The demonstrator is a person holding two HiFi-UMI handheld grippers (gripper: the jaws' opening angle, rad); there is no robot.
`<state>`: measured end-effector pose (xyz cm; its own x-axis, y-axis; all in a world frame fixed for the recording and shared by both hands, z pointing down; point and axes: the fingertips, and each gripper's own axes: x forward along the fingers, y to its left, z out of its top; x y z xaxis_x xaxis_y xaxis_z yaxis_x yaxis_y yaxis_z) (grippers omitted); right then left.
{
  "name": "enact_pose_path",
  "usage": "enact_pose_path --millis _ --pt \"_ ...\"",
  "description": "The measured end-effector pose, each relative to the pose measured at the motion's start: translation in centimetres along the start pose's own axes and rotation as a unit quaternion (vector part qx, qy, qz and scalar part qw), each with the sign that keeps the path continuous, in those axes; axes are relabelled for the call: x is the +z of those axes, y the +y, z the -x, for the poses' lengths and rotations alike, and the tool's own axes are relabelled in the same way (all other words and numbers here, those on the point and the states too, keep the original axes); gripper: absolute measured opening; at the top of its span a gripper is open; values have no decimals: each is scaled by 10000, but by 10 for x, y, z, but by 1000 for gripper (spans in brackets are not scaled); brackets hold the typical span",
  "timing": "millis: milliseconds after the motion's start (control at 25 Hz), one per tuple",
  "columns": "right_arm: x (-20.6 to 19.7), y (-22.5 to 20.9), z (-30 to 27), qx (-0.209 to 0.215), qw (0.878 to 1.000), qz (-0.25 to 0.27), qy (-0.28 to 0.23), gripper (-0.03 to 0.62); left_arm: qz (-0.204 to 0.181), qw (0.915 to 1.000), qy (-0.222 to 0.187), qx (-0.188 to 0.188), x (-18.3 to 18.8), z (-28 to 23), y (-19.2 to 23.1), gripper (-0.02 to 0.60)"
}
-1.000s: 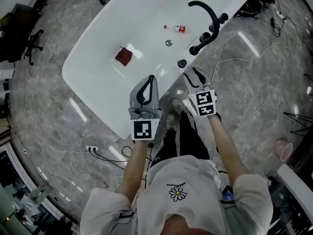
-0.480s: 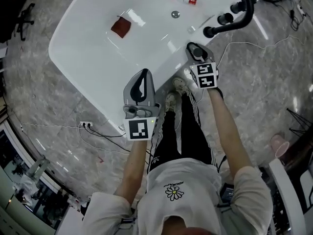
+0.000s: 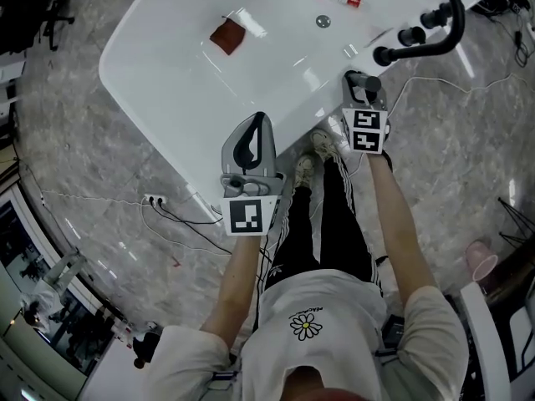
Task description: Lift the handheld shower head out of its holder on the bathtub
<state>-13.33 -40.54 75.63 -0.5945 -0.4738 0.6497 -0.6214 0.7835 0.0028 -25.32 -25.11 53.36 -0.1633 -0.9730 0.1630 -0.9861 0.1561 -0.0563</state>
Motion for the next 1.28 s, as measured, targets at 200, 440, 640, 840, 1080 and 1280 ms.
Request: enact_pose_path --millis 200,440,640,840,1080,1280 --pt "44 -5 31 -148 9983 -146 -549 150 354 9987 -290 235 20 5 10 0" --pt "143 -4 114 -140 9882 -159 -1516 150 541 9961 -629 289 72 23 10 0" --pt "255 3 201 -262 9668 -134 -2538 150 965 9882 -1159 273 155 25 26 0" --pt "318 23 303 -82 9483 -441 -3141 151 734 9813 -1770 157 259 42 23 0" --pt "377 42 404 0 9174 -229 -3973 152 299 9693 -2439 -15 337 54 9 0" --pt "397 56 443 -75 9005 -37 -4347 152 203 9706 -2398 -60 364 65 11 0"
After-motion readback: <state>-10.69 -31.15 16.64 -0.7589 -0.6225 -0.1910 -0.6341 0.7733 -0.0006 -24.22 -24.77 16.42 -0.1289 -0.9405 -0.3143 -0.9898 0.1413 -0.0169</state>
